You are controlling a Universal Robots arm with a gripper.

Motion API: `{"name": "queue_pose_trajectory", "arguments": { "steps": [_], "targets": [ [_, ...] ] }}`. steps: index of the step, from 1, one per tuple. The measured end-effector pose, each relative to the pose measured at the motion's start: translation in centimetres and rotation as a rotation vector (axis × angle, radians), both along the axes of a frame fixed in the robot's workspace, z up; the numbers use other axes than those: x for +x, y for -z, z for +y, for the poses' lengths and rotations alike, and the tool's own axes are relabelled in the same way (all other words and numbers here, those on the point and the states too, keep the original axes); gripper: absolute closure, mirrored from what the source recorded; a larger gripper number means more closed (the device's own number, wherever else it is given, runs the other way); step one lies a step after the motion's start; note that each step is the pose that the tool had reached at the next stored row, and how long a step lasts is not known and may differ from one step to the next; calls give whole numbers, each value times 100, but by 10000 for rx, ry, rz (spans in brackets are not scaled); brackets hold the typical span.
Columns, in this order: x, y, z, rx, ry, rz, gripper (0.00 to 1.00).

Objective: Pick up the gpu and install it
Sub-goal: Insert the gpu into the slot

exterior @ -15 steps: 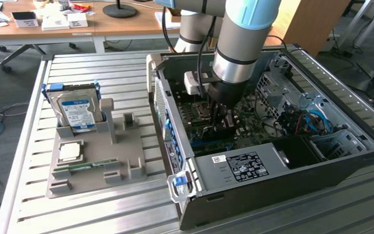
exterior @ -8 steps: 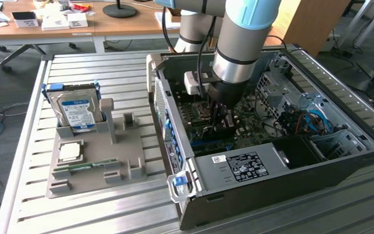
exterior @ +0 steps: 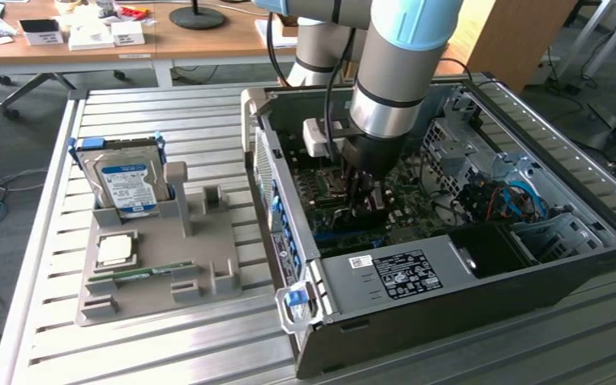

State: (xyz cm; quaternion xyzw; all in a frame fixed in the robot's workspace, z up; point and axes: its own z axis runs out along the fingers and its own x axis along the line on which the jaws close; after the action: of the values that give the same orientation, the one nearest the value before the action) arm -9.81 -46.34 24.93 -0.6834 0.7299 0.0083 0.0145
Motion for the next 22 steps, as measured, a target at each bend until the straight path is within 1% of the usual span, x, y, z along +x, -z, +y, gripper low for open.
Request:
{"name": "queue_pose_trajectory", "arguments": {
  "steps": [13,15,16,17,18,19,20,21,22],
  "targets": [
    [-2,-2,0,-4,4,5,73],
    [-1,-2,0,-6,3,2,61],
    [-1,-2,0,-5,2,2,61],
    [0,-3,0,-6,1,2,55],
    [0,-3,0,-6,0,2,55],
    [-1,-3,0,-6,1,3,49],
    [0,-3,0,-6,1,2,49],
    [0,-3,0,-6,0,2,43],
    [0,-3,0,-6,1,2,43]
  ]
}}
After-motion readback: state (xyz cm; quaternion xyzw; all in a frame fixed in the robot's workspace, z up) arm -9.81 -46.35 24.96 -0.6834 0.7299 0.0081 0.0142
